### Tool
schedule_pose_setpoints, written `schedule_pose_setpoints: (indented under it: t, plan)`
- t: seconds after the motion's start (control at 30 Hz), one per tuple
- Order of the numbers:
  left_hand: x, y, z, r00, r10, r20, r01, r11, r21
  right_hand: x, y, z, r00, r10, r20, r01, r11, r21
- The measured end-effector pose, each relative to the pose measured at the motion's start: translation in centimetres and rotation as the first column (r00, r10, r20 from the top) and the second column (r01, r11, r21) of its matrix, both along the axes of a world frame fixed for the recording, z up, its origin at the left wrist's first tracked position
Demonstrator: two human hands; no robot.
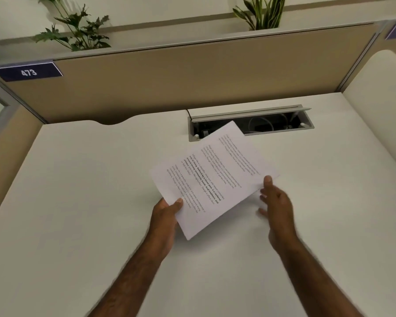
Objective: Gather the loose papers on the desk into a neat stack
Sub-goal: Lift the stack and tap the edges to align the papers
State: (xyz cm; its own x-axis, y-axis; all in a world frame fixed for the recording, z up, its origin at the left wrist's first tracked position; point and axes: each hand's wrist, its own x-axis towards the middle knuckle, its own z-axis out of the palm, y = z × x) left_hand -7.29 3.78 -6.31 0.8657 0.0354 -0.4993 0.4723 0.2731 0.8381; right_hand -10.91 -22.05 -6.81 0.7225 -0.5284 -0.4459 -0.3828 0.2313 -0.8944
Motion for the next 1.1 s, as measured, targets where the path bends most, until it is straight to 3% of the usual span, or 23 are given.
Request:
schedule_pose_setpoints:
  t: [0.07, 0.13, 0.23, 0.4, 0.73, 0.8, 0.9, 1.03, 1.1]
  plan:
    - [-0.8, -1.1, -0.1, 0.998, 0.049, -0.025, -0.05, 0.997, -0.057, -0.9, 2.1, 0.6, 0.998, 0.057, 0.024, -0.061, 0.976, 0.208]
    - [-1.8, -2.5, -0.2, 0.997, 0.076, -0.033, -0.079, 0.994, -0.081, -1.5, 3.8, 1.1, 0.987, 0.127, 0.095, -0.15, 0.94, 0.308]
    - [-3.2, -4.5, -0.3, 0.994, 0.097, -0.055, -0.101, 0.992, -0.071, -1.3, 5.5, 1.3, 0.987, 0.091, 0.136, -0.126, 0.952, 0.278]
    - [-4.5, -6.1, -0.7, 0.987, 0.124, -0.103, -0.138, 0.979, -0.15, -0.3, 6.0, 2.0, 0.997, -0.021, 0.078, 0.005, 0.978, 0.207]
    - [-2.0, -2.9, -0.6, 0.996, 0.005, -0.09, -0.041, 0.917, -0.396, -0.3, 2.9, 2.1, 0.994, 0.04, 0.101, -0.054, 0.988, 0.143]
    - [-0.5, -1.2, -0.4, 0.998, -0.005, -0.056, -0.014, 0.945, -0.328, -0.5, 1.9, 2.3, 0.986, 0.098, 0.135, -0.112, 0.988, 0.103]
    - [1.6, 0.8, 0.4, 0.994, -0.096, 0.046, 0.1, 0.99, -0.102, -1.0, 0.5, 2.7, 0.959, 0.225, 0.17, -0.226, 0.974, -0.014]
    - [3.3, 1.0, 2.3, 0.924, -0.343, 0.171, 0.322, 0.936, 0.143, -1.1, -0.3, 3.4, 0.902, 0.39, 0.186, -0.368, 0.919, -0.142]
    - [3.7, 0.2, 3.4, 0.89, -0.396, 0.225, 0.349, 0.911, 0.22, -0.9, -0.1, 3.7, 0.874, 0.453, 0.177, -0.419, 0.886, -0.199]
